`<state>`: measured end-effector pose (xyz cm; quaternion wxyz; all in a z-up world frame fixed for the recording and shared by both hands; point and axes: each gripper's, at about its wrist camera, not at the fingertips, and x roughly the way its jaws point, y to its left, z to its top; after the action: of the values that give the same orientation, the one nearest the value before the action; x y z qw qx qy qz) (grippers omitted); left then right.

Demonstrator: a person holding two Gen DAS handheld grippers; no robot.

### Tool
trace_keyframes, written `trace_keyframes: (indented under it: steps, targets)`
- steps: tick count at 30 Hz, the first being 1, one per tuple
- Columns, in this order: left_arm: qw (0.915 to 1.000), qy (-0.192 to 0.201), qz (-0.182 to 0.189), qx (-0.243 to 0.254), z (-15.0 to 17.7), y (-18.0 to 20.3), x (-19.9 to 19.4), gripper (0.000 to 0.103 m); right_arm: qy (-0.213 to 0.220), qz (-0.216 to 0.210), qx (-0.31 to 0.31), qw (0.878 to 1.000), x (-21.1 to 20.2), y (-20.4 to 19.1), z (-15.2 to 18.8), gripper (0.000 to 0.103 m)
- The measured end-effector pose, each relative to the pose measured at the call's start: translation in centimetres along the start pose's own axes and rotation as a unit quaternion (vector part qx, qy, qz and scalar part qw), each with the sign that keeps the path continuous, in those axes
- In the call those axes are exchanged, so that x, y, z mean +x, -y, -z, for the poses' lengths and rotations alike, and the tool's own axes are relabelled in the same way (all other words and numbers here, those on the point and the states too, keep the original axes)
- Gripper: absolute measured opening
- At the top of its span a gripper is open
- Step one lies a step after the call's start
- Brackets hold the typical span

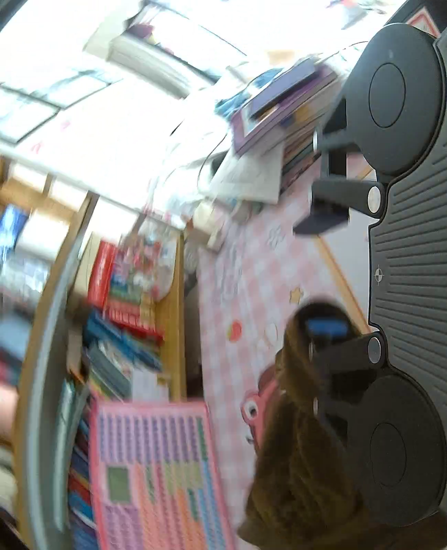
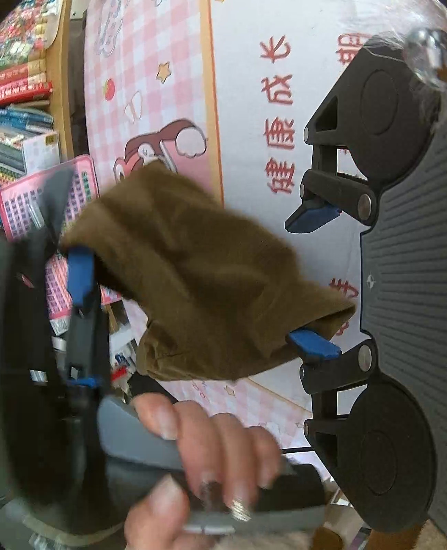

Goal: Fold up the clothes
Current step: 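Lift the garment with the right tool while the left tool grasps another edge, then hold the garment up with both tools and shake it out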

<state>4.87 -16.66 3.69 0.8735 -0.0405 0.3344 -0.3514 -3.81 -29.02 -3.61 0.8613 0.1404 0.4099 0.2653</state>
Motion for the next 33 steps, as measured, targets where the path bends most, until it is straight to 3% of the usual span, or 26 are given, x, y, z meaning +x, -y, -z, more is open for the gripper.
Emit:
trace_keyframes:
  steps: [1, 4, 7, 11, 12, 14, 16, 19, 23, 25, 26, 27, 28, 30, 32, 33]
  targets:
    - [1.0, 0.004, -0.005, 0.004, 0.1, 0.2, -0.4, 0.072, -0.001, -0.002, -0.003, 1.0, 0.1, -0.1, -0.1, 0.061]
    - [0.9987, 0.026, -0.038, -0.023, 0.4, -1.8, -2.7, 0.073, -0.008, -0.007, -0.005, 1.0, 0.7, -0.3, -0.3, 0.061]
    - [0.9899, 0.055, -0.105, -0.078, 1.4, -5.8, -5.6, 0.076, -0.013, -0.006, 0.0, 1.0, 1.4, -0.2, -0.6, 0.061]
    - [0.9563, 0.058, -0.227, -0.175, 3.9, -11.8, -8.6, 0.076, -0.017, -0.002, 0.018, 1.0, 2.2, 0.3, -1.0, 0.06]
    - [0.9443, 0.056, -0.258, -0.197, 4.6, -13.1, -9.2, 0.076, -0.018, 0.0, 0.022, 1.0, 2.3, 0.4, -1.1, 0.057]
    - [0.9237, 0.058, -0.295, -0.238, 5.7, -15.3, -10.3, 0.076, -0.022, 0.003, 0.029, 0.999, 2.8, 0.6, -1.2, 0.041]
    - [0.9092, 0.06, -0.309, -0.273, 6.4, -17.0, -10.8, 0.078, -0.028, -0.001, 0.037, 0.999, 3.2, 0.8, -1.3, 0.02]
    - [0.8988, 0.058, -0.302, -0.313, 6.7, -18.6, -10.2, 0.081, -0.032, -0.006, 0.042, 0.999, 3.3, 0.9, -1.3, 0.008]
    - [0.8901, 0.06, -0.283, -0.352, 6.2, -20.5, -8.3, 0.08, -0.031, -0.005, 0.042, 0.999, 3.0, 1.0, -1.4, 0.006]
    - [0.8847, 0.065, -0.282, -0.366, 6.0, -21.1, -7.6, 0.073, -0.028, 0.007, 0.036, 0.999, 2.6, 0.9, -1.3, 0.008]
    - [0.8864, 0.071, -0.274, -0.366, 5.7, -21.2, -7.4, 0.041, -0.026, 0.015, 0.033, 0.999, 2.5, 0.9, -1.3, 0.01]
    - [0.8892, 0.077, -0.264, -0.366, 5.4, -21.4, -7.2, 0.022, -0.023, 0.024, 0.031, 0.999, 2.2, 0.9, -1.3, 0.015]
    - [0.8963, 0.081, -0.249, -0.358, 5.2, -21.3, -7.3, 0.005, -0.019, 0.028, 0.029, 0.999, 2.0, 0.9, -1.4, 0.029]
    - [0.9151, 0.106, -0.217, -0.323, 4.6, -20.1, -8.1, 0.004, -0.014, 0.03, 0.024, 0.999, 1.9, 0.8, -1.5, 0.041]
    - [0.9302, 0.146, -0.173, -0.289, 4.2, -18.6, -9.8, 0.003, -0.014, 0.021, 0.016, 1.0, 2.0, 0.4, -1.6, 0.041]
    - [0.9329, 0.171, -0.152, -0.278, 4.4, -17.8, -11.2, 0.003, -0.016, 0.014, 0.011, 1.0, 2.2, 0.1, -1.7, 0.041]
